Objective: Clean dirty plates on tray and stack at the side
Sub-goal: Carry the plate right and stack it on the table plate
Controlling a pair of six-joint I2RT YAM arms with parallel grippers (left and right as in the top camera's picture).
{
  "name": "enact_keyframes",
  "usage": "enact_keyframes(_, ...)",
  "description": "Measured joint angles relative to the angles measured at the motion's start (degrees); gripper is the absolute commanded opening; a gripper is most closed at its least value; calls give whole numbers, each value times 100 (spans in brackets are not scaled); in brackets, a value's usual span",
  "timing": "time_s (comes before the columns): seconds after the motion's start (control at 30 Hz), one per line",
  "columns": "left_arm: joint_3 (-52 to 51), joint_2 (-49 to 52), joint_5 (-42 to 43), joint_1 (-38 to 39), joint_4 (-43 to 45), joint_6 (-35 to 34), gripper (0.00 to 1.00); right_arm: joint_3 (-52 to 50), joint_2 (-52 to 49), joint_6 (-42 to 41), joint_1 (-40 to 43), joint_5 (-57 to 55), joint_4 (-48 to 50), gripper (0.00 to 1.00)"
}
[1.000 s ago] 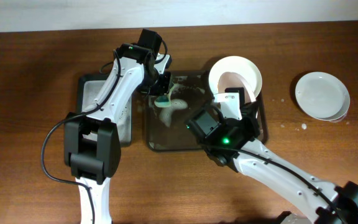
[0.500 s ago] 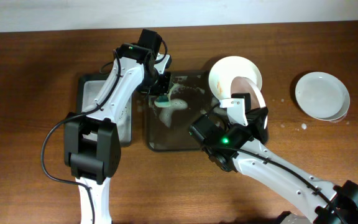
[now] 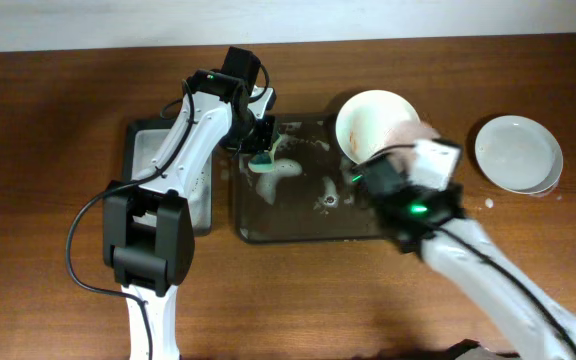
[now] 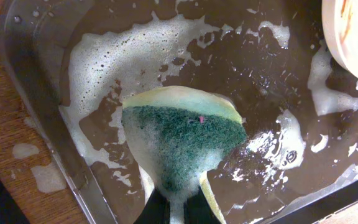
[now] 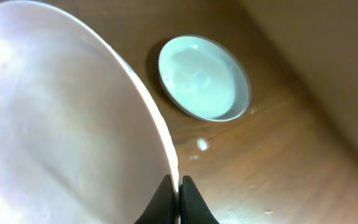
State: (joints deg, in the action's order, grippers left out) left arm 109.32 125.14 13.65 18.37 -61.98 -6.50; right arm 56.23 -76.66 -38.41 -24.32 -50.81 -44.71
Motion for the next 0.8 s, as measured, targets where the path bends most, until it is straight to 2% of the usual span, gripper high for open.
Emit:
enact_keyframes(0.17,0,0,-2,0,-33,0,0,7,647,581,2022,2192,629,4)
enact_keyframes(0.43,-2,0,-4,0,-81,0,1,7,-46,723,4778,4686,1523,4)
enact_keyframes(0.57,-4,0,-4,0,-74,0,1,7,-876,472,5493,5097,2164,4)
enact_keyframes(0.8,-4,0,-7,0,-72,0,0,13,-2330,192,5976,5289,3195,4)
